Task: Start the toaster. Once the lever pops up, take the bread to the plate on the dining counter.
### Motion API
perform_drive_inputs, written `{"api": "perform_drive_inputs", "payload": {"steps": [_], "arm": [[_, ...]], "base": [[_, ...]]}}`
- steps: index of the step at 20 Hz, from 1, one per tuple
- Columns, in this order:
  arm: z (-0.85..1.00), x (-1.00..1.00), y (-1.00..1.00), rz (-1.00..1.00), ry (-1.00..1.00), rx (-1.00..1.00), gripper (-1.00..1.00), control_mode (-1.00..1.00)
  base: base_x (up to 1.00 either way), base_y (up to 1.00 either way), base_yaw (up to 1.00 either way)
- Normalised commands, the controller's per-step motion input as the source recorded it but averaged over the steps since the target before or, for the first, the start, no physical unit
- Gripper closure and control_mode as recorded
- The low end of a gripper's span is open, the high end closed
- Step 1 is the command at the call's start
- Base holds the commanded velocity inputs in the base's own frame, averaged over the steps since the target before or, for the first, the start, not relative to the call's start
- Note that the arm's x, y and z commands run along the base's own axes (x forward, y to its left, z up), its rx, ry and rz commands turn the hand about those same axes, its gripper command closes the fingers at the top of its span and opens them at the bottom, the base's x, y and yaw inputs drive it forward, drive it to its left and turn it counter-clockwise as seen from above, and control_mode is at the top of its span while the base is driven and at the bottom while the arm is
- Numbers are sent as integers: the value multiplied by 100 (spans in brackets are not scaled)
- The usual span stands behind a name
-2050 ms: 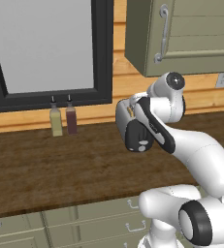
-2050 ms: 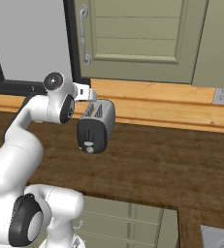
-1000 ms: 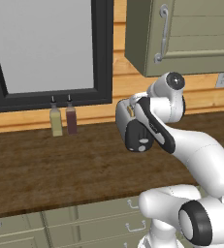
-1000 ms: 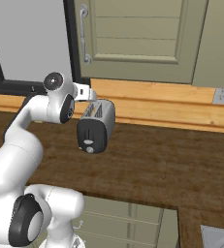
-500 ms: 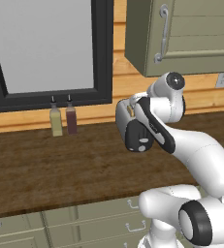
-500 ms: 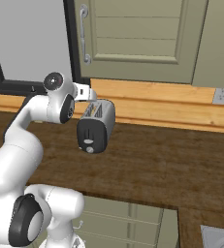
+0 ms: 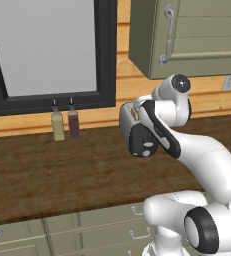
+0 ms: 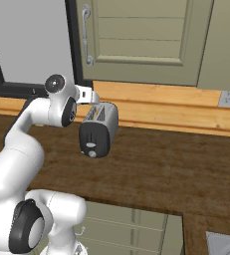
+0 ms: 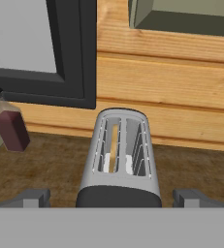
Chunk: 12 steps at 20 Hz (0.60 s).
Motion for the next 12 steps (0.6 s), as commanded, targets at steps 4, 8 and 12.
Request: {"api": "perform_drive_inputs", "payload": {"steps": [4,8,12], "arm": [[0,0,0,0,0,0,-100,-100],[0,0,0,0,0,0,-100,-100],[0,0,0,0,0,0,-100,-100]], "base": [[0,0,0],[0,0,0],[0,0,0]]}}
